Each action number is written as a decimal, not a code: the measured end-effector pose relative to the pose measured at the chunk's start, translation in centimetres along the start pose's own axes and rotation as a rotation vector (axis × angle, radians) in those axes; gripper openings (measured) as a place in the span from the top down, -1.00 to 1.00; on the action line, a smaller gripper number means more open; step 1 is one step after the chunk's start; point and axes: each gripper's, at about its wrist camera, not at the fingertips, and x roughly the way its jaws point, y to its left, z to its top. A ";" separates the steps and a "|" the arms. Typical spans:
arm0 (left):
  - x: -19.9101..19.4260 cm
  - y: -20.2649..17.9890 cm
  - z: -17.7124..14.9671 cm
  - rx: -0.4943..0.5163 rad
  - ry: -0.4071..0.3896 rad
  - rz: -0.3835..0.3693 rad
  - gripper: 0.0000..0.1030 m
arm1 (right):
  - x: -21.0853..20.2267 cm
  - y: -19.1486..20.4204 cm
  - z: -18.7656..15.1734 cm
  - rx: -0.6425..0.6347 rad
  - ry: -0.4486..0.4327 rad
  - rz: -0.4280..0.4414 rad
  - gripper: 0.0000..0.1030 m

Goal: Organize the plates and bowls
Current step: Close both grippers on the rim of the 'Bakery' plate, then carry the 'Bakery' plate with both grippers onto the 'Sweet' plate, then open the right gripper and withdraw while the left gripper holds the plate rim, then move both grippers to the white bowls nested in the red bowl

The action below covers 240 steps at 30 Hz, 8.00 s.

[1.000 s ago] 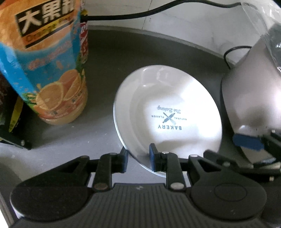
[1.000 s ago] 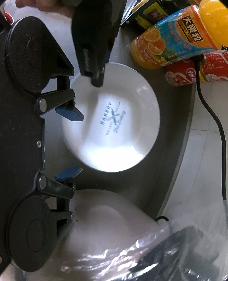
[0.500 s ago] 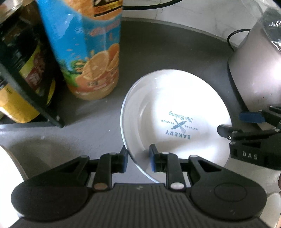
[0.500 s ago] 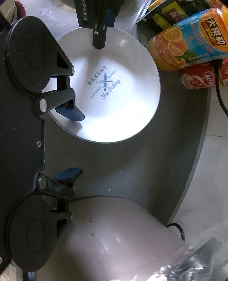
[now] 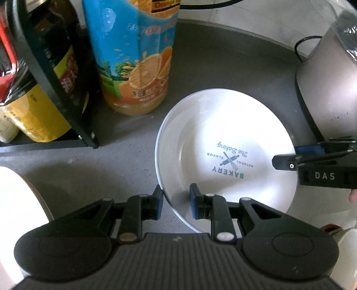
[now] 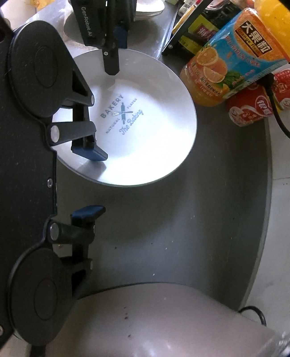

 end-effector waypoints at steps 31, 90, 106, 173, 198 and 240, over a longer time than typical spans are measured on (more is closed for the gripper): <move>-1.9 2.4 -0.9 -0.140 -0.056 -0.006 0.62 | -3.0 4.6 1.2 -0.175 -0.011 0.049 0.60; -12.6 18.5 -11.2 -0.433 -0.154 0.106 0.63 | -4.6 22.7 0.7 -0.390 -0.007 0.273 0.60; -10.9 21.4 -12.0 -0.457 -0.117 0.118 0.63 | -2.7 24.8 0.2 -0.379 0.030 0.270 0.61; -8.8 21.3 -11.5 -0.294 -0.101 0.319 0.68 | -3.3 21.9 -2.2 -0.092 0.011 0.261 -0.17; -16.3 7.9 -11.2 -0.299 -0.216 0.160 -0.61 | -14.2 11.5 -7.8 0.000 -0.230 0.300 -1.00; -12.3 -5.0 -13.9 -0.178 -0.146 0.018 -0.60 | -13.3 -1.2 -19.4 0.338 -0.205 0.202 -0.78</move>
